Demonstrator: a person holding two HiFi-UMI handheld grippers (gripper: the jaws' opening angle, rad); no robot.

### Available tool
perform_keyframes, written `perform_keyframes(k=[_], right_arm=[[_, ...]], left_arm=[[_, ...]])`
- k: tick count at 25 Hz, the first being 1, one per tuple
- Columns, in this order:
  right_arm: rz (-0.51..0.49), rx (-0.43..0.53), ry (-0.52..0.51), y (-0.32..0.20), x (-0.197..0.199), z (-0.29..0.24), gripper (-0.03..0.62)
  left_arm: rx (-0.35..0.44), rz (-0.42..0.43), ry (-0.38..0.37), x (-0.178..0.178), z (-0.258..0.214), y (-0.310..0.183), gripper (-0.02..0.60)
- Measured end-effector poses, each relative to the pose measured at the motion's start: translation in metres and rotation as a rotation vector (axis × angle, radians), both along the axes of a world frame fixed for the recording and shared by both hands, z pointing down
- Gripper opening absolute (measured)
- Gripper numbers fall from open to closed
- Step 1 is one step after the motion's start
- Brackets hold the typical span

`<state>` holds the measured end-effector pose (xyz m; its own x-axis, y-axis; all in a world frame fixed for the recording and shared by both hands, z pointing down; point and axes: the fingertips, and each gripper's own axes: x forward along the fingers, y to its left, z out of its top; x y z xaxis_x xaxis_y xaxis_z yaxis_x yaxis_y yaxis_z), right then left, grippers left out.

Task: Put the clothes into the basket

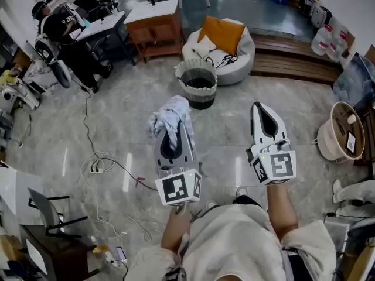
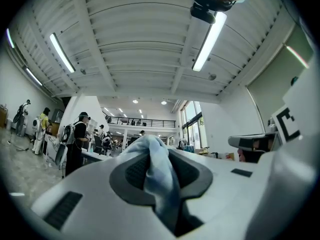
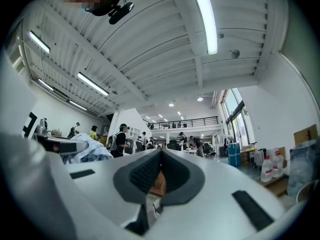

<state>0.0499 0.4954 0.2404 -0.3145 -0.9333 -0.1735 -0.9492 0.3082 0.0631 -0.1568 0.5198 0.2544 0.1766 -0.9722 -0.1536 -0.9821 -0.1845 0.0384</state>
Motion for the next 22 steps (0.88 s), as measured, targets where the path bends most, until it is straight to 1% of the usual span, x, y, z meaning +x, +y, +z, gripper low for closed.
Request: perform_keyframes(k=[5,10,17,22], right_arm=[[-0.008,-0.002,-0.025,0.016,-0.024,0.009,-0.012],[-0.017,-0.019,-0.034,0.02,-0.031,0.015,-0.012],[-0.024,-0.028,-0.024,0.007,-0.044,0.021,-0.012],[-0.031,-0.036,-0.045,-0.021,-0.043,0.027,-0.012]], left_arm=[[-0.013,0.012,0.005,-0.024,0.008,0.014,0.078],[-0.022,0.017,0.004,-0.034,0.012,0.02,0.078],[-0.032,0.015,0.016,-0.042,0.019,0.009,0.078],[-0.028,0.008,0.015,-0.043,0.019,-0.015,0.078]])
